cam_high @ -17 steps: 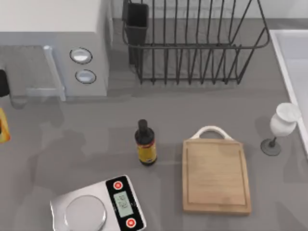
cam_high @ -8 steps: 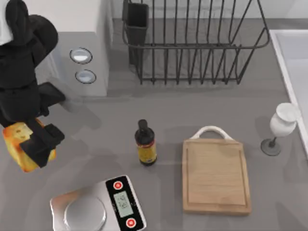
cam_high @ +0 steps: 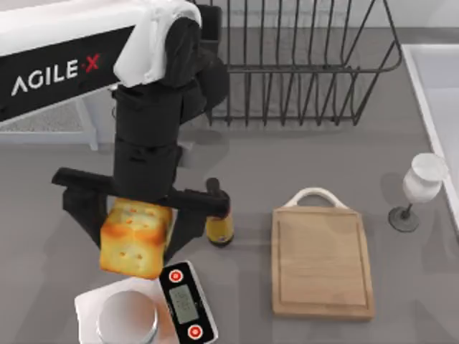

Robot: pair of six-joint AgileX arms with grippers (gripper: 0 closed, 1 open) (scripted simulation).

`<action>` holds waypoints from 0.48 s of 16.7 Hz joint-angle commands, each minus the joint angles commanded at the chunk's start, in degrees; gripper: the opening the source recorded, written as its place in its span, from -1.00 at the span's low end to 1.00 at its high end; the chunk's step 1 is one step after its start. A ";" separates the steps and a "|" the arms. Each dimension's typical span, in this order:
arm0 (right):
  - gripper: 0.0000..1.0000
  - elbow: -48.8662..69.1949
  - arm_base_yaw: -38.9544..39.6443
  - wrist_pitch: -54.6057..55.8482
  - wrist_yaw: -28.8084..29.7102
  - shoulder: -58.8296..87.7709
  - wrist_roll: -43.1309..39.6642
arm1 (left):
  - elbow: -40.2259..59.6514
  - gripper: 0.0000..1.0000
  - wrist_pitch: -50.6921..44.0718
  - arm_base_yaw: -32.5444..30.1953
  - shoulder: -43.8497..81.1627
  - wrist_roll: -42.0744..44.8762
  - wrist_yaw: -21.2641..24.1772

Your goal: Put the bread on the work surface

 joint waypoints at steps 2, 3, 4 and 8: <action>1.00 0.00 0.00 0.00 0.00 0.00 0.00 | 4.05 -1.00 -1.07 -4.66 2.57 -15.82 0.72; 1.00 0.00 0.00 0.00 0.00 0.00 0.00 | 6.20 -1.00 -1.36 -6.81 3.89 -23.70 1.05; 1.00 0.00 0.00 0.00 0.00 0.00 0.00 | 8.41 -1.00 -1.50 -8.85 5.23 -31.47 1.35; 1.00 0.00 0.00 0.00 0.00 0.00 0.00 | 17.64 -1.00 -0.23 -15.12 10.77 -60.19 1.95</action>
